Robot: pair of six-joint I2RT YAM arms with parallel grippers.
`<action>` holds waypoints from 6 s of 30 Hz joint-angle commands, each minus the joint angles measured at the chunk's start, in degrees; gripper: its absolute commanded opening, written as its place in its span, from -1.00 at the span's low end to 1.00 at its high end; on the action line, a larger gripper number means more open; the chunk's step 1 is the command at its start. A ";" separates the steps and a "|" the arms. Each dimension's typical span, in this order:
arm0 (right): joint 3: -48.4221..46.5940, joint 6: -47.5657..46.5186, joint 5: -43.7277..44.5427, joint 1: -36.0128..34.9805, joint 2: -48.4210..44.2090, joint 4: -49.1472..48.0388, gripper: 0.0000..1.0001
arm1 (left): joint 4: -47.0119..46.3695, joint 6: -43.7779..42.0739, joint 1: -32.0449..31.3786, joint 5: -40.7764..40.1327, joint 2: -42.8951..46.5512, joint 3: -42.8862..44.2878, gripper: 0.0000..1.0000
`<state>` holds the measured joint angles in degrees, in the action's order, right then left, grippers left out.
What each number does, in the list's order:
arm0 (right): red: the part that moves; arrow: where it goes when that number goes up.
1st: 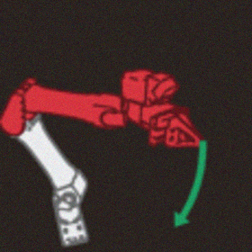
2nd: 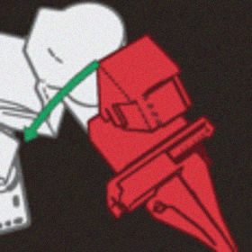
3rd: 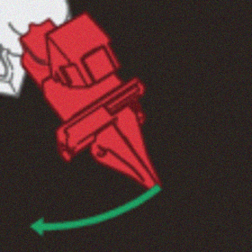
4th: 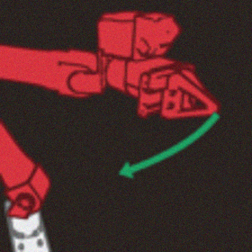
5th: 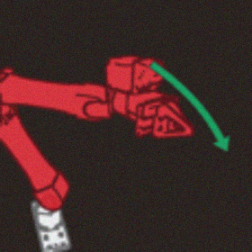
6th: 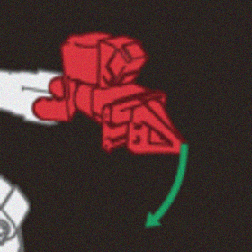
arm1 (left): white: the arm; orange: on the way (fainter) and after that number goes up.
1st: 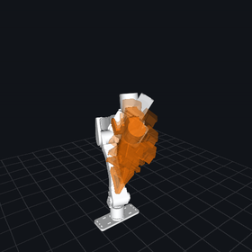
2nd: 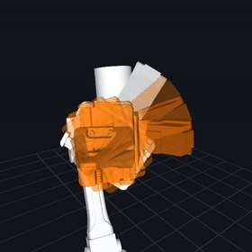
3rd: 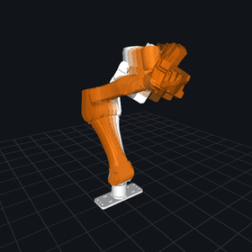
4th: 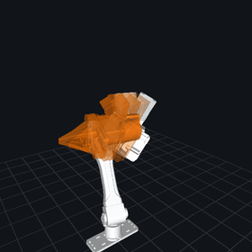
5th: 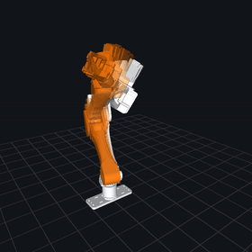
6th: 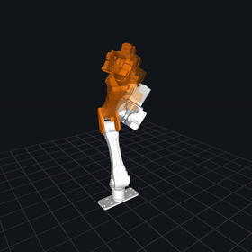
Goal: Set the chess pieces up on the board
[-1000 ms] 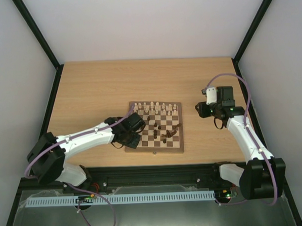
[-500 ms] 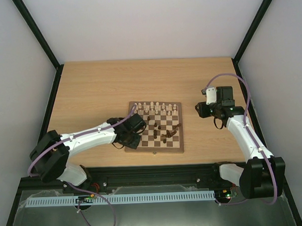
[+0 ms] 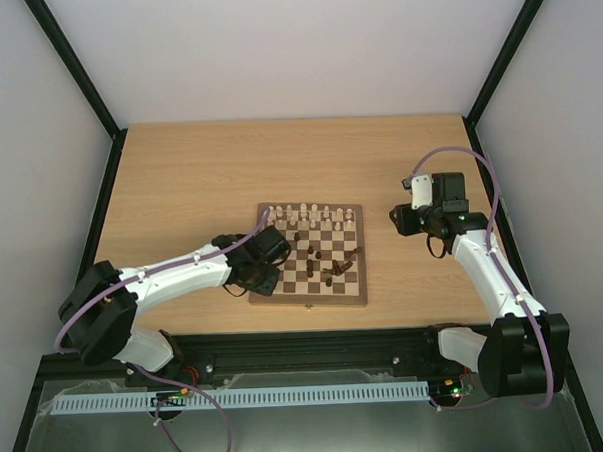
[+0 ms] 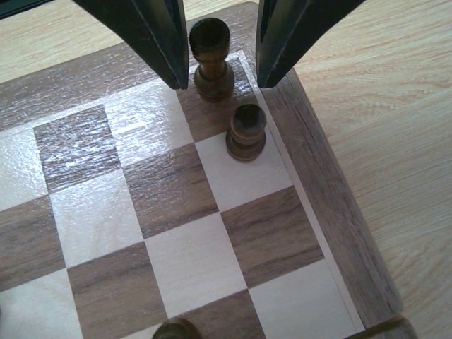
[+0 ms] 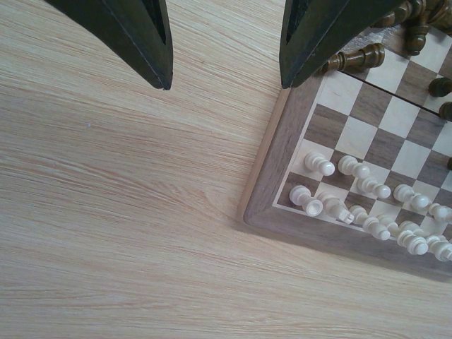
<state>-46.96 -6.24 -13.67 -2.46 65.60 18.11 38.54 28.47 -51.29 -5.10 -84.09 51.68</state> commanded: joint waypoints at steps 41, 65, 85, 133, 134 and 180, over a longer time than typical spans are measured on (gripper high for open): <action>0.75 -0.96 -0.25 0.13 1.81 0.84 -0.14 | -4.19 -6.52 4.15 -2.51 -0.82 12.93 -0.36; 0.95 -2.02 -0.06 0.14 5.29 1.63 -0.14 | -2.91 -10.19 7.34 -1.31 -25.78 32.12 -0.45; 0.67 -2.28 -0.43 0.11 6.20 2.16 -0.14 | -5.14 -10.20 7.25 1.96 -29.43 31.07 -0.59; 0.62 -2.43 -0.79 0.16 6.12 2.51 -0.14 | 2.18 -13.62 -0.34 1.47 -9.73 22.03 -0.78; 0.57 -2.44 -0.76 0.09 6.04 2.52 -0.14 | 2.71 -13.65 -0.75 1.65 -8.48 20.34 -0.78; 0.72 -2.64 -0.74 0.10 6.30 2.66 -0.14 | -3.34 -11.51 0.19 -0.39 -9.81 5.97 -0.77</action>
<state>-46.41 -8.40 -13.85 -2.46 71.26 18.33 36.07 16.36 -51.99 -5.56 -93.32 58.35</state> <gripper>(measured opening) 0.429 0.126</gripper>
